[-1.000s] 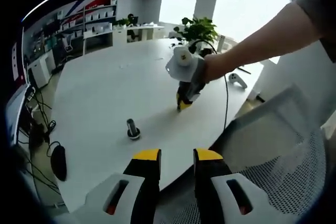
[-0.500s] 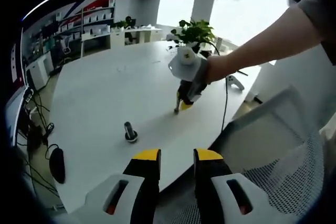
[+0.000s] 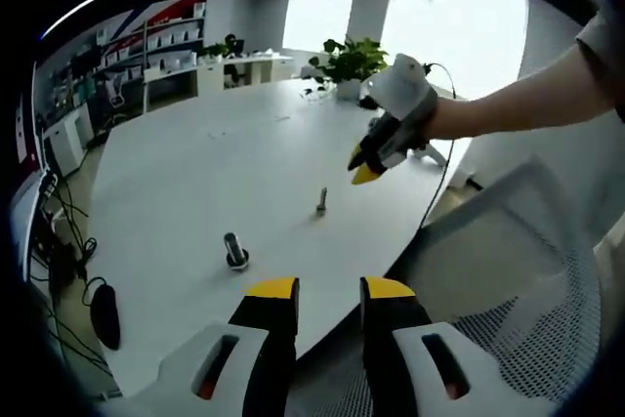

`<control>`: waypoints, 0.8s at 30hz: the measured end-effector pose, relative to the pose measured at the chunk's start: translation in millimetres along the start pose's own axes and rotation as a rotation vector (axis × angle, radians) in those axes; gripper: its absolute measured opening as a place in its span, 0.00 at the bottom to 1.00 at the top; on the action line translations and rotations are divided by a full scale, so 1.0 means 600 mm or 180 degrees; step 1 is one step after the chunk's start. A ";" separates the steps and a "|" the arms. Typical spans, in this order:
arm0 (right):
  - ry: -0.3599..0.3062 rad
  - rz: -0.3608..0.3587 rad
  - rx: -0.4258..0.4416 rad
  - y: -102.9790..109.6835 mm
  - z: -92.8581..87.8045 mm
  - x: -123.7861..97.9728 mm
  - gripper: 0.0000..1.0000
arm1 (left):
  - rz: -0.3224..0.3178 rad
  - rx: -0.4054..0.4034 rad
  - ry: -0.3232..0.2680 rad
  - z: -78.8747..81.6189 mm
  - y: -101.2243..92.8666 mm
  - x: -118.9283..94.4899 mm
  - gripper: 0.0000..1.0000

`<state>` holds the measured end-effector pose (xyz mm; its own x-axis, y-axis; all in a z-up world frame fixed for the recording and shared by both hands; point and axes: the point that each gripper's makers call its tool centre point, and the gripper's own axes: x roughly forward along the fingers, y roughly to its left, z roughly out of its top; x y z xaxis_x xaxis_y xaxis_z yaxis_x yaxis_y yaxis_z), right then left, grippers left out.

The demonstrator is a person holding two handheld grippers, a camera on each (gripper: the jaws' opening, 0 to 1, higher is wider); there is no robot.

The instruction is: Place the washer onto the threaded stud by aligning its center hole with the stud, sliding it down to the base, and recovering from edge contact or off-axis alignment until the washer reaches the visible bottom stop.

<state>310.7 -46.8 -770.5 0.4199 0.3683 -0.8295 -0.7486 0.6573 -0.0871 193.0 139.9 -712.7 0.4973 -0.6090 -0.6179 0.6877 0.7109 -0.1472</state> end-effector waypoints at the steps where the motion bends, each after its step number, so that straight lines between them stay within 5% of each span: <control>1: -0.0035 -0.0024 0.0022 0.000 0.000 -0.009 0.21 | -0.0001 0.0006 -0.0009 0.001 -0.001 0.000 0.23; 9: -0.0600 -0.0274 0.0440 -0.002 0.022 -0.096 0.22 | -0.0049 -0.0007 -0.0071 0.007 -0.003 -0.002 0.23; 14: -0.0644 -0.0357 0.0347 0.017 0.014 -0.122 0.22 | -0.0037 -0.0049 -0.0179 0.017 0.000 -0.008 0.23; 24: -0.0914 -0.0517 0.0753 0.025 -0.008 -0.162 0.24 | -0.0013 -0.0072 -0.0330 0.031 0.000 -0.013 0.23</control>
<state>256.2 -75.8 -693.6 0.6742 0.3939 -0.6247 -0.5360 0.8429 -0.0470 198.8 138.4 -693.5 0.5474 -0.6442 -0.5342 0.6783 0.7154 -0.1678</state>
